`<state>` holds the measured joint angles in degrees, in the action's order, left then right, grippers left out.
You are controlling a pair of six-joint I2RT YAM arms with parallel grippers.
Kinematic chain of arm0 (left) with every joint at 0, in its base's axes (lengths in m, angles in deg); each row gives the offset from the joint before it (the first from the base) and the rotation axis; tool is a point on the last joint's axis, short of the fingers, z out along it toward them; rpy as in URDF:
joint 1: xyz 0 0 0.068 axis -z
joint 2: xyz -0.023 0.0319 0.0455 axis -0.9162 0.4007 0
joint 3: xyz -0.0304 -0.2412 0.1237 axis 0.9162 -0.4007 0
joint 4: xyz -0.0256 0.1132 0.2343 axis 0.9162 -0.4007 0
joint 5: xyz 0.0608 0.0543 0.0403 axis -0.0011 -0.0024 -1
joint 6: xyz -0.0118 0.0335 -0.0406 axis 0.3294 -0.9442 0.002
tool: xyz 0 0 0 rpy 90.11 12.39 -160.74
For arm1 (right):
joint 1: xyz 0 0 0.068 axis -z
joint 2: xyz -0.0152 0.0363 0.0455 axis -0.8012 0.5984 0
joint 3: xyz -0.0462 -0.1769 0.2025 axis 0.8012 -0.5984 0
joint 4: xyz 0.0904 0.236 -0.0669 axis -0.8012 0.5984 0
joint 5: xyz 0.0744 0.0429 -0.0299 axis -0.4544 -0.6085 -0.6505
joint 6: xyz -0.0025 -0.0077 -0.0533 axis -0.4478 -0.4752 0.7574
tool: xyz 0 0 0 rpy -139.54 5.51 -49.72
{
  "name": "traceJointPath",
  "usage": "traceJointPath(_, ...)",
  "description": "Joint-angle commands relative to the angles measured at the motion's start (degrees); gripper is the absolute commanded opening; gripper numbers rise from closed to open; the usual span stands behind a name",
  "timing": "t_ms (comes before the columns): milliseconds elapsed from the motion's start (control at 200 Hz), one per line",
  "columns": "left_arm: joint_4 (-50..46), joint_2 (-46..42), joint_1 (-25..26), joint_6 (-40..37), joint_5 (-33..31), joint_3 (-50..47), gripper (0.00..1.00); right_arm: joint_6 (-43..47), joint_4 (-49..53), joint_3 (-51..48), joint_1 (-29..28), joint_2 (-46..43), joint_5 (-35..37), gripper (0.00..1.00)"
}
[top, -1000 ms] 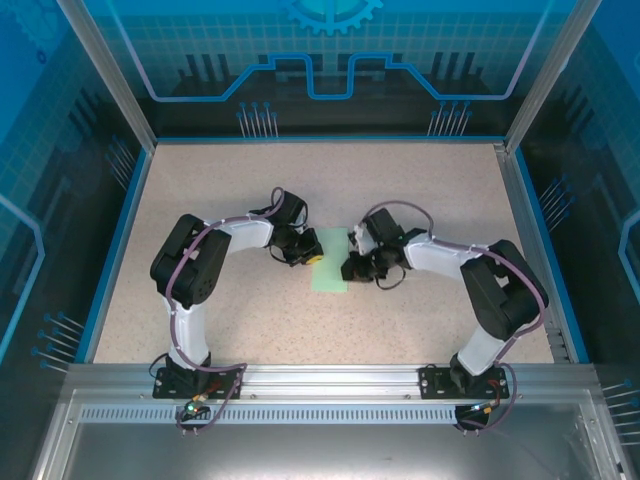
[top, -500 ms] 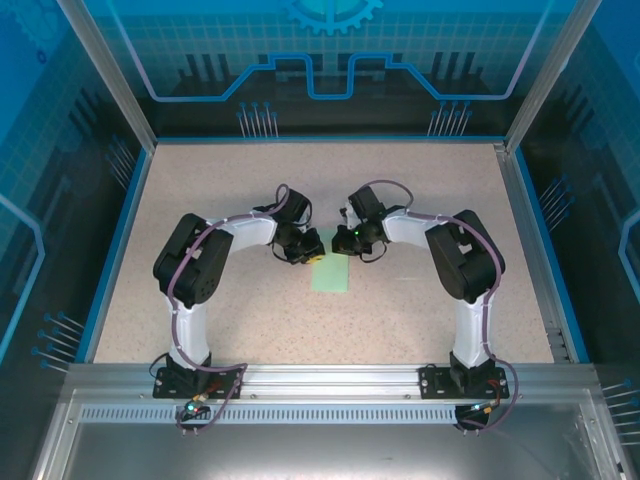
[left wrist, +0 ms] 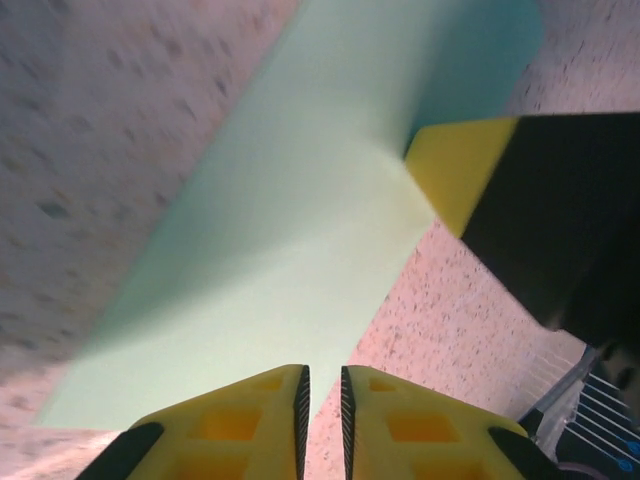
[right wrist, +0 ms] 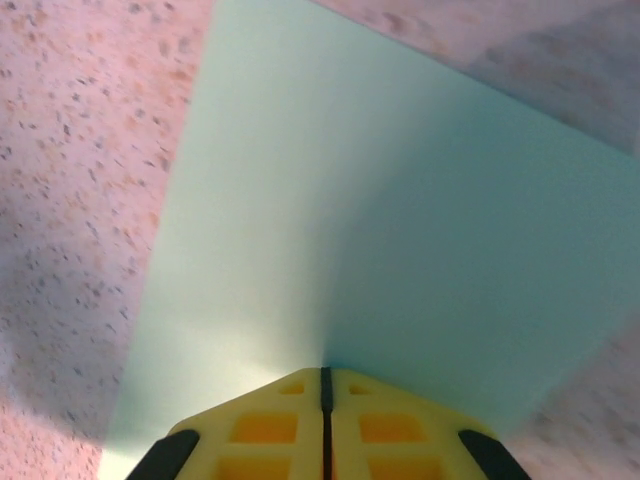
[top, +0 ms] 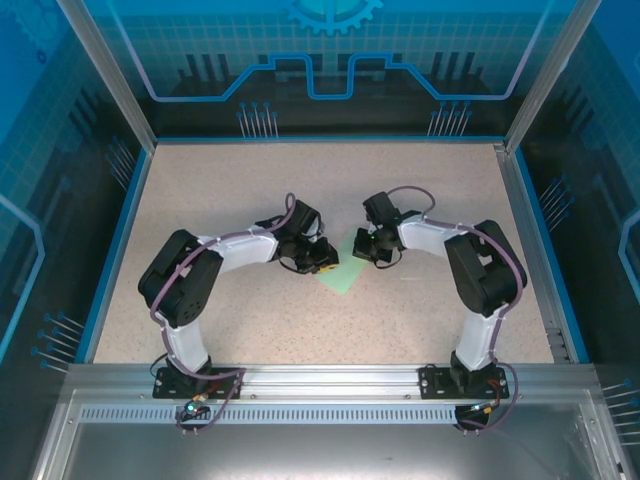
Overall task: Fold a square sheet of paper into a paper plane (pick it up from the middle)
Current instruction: First fold in half a square sheet of paper at the center of the table.
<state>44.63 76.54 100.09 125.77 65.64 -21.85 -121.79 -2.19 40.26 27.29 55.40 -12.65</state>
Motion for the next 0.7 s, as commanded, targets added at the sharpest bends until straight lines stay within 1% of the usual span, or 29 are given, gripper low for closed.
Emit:
traceJointPath(0,5.75,-1.20,2.90,4.35,1.42,-1.64,0.17,0.62,-6.01,-3.08,1.71,-4.78,-6.73,0.09)
traceJointPath(50,7.29,-0.69,4.20,5.31,0.89,-1.63,0.15,1.91,-8.70,-4.92,2.25,-6.06,-10.26,0.08)
traceJointPath(155,8.90,1.07,6.52,6.97,-0.59,-1.30,0.13,4.09,-11.98,-9.25,2.82,-8.50,-13.13,0.04)
traceJointPath(215,9.03,2.29,7.18,7.28,-1.49,-0.95,0.10,4.43,-13.27,-10.50,3.40,-8.95,-14.72,0.00)
traceJointPath(240,8.97,2.82,7.30,7.34,-1.72,-0.78,0.10,4.56,-13.63,-12.46,3.70,-8.87,-15.33,0.00)
traceJointPath(330,9.35,4.75,7.27,7.67,-3.06,-0.10,0.05,5.17,-13.37,-13.29,4.14,-8.20,-16.05,0.00)
traceJointPath(445,11.26,6.66,7.38,9.05,-3.37,0.53,0.03,5.56,-14.03,-13.92,4.36,-7.16,-16.57,0.00)
traceJointPath(695,10.75,6.75,7.38,8.36,-3.92,1.63,0.02,6.32,-14.68,-13.42,4.60,-4.18,-18.29,0.00)
